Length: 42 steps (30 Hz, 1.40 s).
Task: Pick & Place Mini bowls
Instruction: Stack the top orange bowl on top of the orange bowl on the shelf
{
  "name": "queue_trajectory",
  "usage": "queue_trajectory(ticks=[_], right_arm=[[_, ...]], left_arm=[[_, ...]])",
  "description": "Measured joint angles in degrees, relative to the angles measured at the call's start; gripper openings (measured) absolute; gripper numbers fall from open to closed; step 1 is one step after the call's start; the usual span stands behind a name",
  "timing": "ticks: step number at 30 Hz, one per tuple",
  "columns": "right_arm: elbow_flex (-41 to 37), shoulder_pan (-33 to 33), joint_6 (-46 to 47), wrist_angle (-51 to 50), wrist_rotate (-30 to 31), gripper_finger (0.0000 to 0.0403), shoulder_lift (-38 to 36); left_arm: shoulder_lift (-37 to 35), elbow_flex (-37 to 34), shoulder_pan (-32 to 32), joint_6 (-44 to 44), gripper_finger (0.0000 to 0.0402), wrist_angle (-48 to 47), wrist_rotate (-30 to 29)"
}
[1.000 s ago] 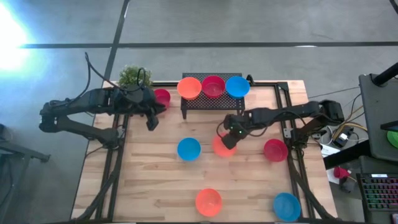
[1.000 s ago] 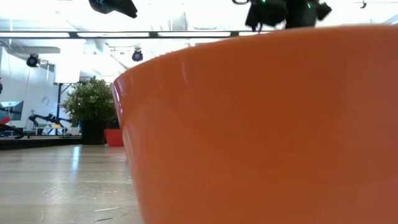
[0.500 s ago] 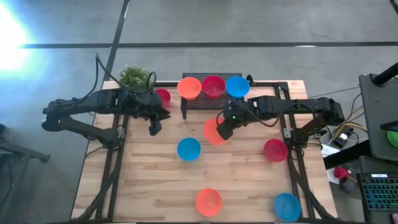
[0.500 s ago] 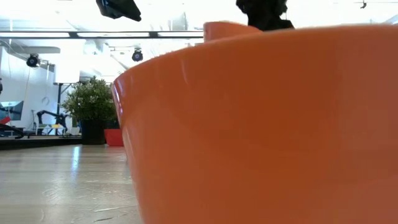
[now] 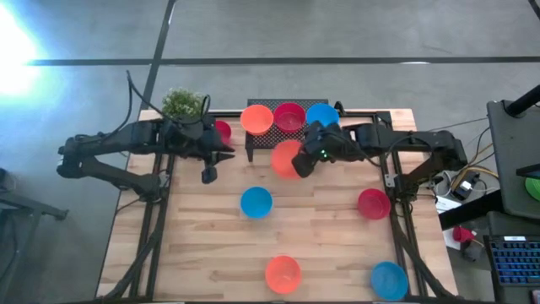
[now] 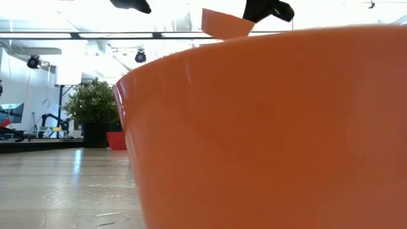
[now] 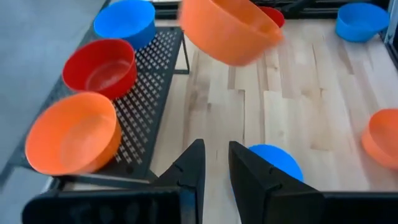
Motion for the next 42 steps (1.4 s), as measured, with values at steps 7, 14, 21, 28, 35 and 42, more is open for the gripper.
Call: queue_trajectory(ticks=[7, 14, 21, 28, 35, 42], right_arm=[[4.3, -0.5, -1.6, 0.1, 6.2, 0.0008, 0.0], [5.2, -0.5, -3.2, 0.6, 8.2, 0.0008, 0.0], [4.5, -0.5, -3.9, 0.4, 8.5, 0.0008, 0.0], [4.5, -0.5, -5.6, 0.4, 8.6, 0.0008, 0.0], [4.5, -0.5, -5.8, 0.4, 8.6, 0.0008, 0.0], [4.5, -0.5, -5.7, 0.5, 9.7, 0.0008, 0.1]], left_arm=[[0.7, 0.0, 0.0, -1.7, 0.0065, 3.7, -1.2], [1.7, 0.0, 0.0, -1.6, 0.0065, 7.6, -2.0], [2.3, 0.8, 0.0, -0.9, 0.0065, 9.2, -2.1], [2.3, 0.8, 0.0, -0.2, 0.0039, 9.2, -1.2], [2.4, 0.8, 0.0, -3.8, 0.0017, 9.4, -1.5], [2.8, 0.7, 0.0, -4.1, 0.0074, 9.6, -1.5]])
